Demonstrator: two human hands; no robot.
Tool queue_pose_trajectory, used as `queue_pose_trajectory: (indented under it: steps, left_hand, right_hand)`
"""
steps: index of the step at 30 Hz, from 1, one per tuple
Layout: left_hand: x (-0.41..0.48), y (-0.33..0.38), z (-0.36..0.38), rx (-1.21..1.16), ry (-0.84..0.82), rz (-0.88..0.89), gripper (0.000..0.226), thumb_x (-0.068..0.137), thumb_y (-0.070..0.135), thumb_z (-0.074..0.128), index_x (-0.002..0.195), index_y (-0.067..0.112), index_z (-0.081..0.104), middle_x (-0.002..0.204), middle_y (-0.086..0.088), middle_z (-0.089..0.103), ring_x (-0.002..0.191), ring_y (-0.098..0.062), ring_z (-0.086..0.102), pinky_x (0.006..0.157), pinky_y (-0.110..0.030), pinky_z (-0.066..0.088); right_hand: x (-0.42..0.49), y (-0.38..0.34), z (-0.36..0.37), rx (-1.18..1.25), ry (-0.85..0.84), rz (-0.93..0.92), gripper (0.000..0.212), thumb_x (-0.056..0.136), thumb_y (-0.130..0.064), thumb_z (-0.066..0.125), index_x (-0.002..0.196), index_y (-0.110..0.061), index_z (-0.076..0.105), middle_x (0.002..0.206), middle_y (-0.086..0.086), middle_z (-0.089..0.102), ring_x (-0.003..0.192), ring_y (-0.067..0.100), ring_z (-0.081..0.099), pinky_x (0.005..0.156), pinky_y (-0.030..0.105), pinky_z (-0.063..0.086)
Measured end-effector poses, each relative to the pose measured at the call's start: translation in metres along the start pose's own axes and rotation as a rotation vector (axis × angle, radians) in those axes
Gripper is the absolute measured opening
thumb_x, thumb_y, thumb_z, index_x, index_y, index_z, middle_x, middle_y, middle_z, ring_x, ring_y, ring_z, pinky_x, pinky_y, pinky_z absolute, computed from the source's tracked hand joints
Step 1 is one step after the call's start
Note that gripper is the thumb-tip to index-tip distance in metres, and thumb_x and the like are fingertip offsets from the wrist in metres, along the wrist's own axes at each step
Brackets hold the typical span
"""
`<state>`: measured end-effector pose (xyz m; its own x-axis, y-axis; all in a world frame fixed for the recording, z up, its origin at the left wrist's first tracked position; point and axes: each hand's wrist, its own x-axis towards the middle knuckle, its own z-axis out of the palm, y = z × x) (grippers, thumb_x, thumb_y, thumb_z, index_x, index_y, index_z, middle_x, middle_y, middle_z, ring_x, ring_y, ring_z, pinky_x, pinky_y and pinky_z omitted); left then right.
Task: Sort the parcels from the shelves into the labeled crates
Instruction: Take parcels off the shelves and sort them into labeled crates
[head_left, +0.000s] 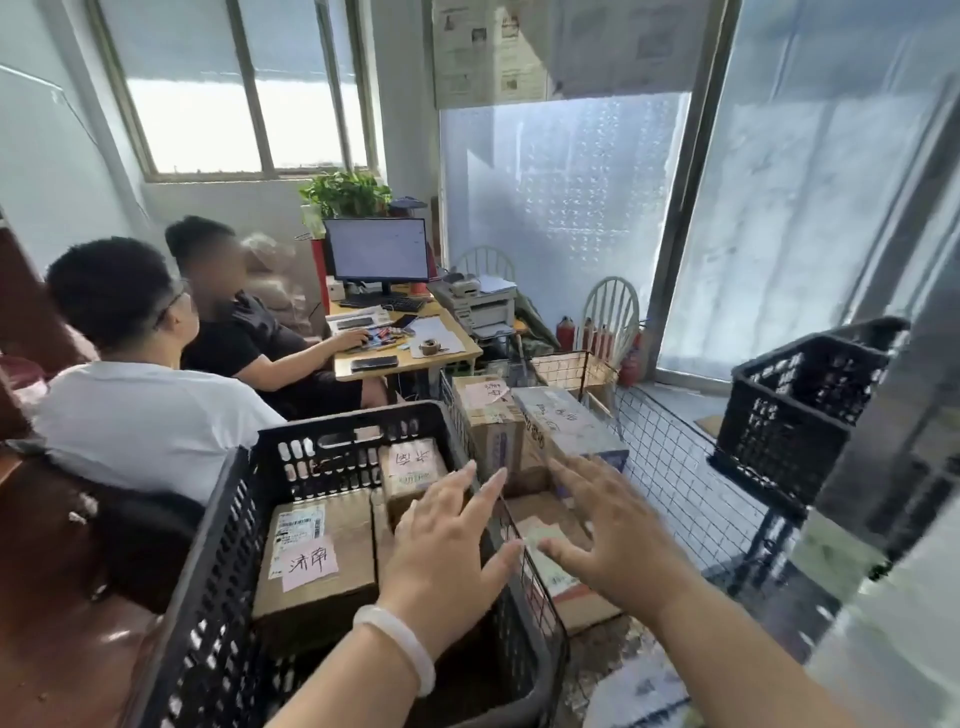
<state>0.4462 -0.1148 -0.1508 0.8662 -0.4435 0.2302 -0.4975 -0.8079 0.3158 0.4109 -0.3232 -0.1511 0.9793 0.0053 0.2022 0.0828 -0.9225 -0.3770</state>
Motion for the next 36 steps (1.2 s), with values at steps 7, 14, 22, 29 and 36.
queue_pose_trajectory:
  steps: [7, 14, 22, 29, 36]
  left_hand:
    - [-0.072, 0.065, -0.004, -0.022, 0.057, 0.380, 0.073, 0.091, 0.068, 0.039, 0.153, 0.047, 0.007, 0.161, 0.016, 0.016, 0.148, -0.010, 0.009, 0.122, -0.040, 0.010]
    - [-0.165, 0.158, 0.020, -0.072, -0.014, 0.698, 0.073, 0.091, 0.068, 0.038, 0.153, 0.046, 0.006, 0.163, 0.012, 0.011, 0.150, -0.015, 0.001, 0.120, -0.042, -0.001]
    - [-0.283, 0.304, 0.033, -0.169, -0.090, 1.094, 0.075, 0.089, 0.068, 0.038, 0.153, 0.045, 0.007, 0.163, 0.008, 0.015, 0.150, -0.018, 0.009, 0.120, -0.045, 0.007]
    - [-0.401, 0.420, 0.050, -0.229, -0.144, 1.304, 0.075, 0.087, 0.067, 0.042, 0.152, 0.044, 0.012, 0.162, 0.009, 0.017, 0.149, -0.017, 0.011, 0.120, -0.043, 0.006]
    - [-0.520, 0.533, 0.072, -0.275, -0.217, 1.362, 0.078, 0.086, 0.067, 0.043, 0.152, 0.045, 0.009, 0.161, 0.009, 0.018, 0.147, -0.016, 0.016, 0.119, -0.038, 0.015]
  right_hand:
    - [-0.177, -0.031, -0.023, -0.175, 0.185, 0.222, 0.083, 0.082, -0.075, 0.043, 0.152, -0.045, 0.010, 0.161, -0.015, 0.010, 0.149, 0.006, -0.001, 0.119, 0.029, -0.006]
    - [-0.353, -0.051, -0.044, -0.343, 0.278, 0.600, 0.086, 0.077, -0.080, 0.043, 0.151, -0.048, 0.013, 0.162, -0.011, 0.013, 0.149, 0.012, 0.005, 0.119, 0.033, -0.002]
    - [-0.554, -0.083, -0.091, -0.480, 0.428, 0.997, 0.094, 0.073, -0.089, 0.032, 0.149, -0.050, -0.007, 0.163, -0.012, -0.002, 0.149, 0.011, -0.006, 0.119, 0.032, -0.004]
    - [-0.711, -0.084, -0.117, -0.510, 0.501, 1.162, 0.094, 0.077, -0.083, 0.039, 0.152, -0.045, -0.002, 0.163, -0.010, 0.002, 0.149, 0.012, -0.005, 0.122, 0.034, 0.001]
    - [-0.869, -0.055, -0.150, -0.490, 0.518, 1.257, 0.091, 0.077, -0.074, 0.055, 0.153, -0.040, 0.016, 0.161, -0.006, 0.018, 0.149, 0.017, 0.013, 0.119, 0.034, 0.015]
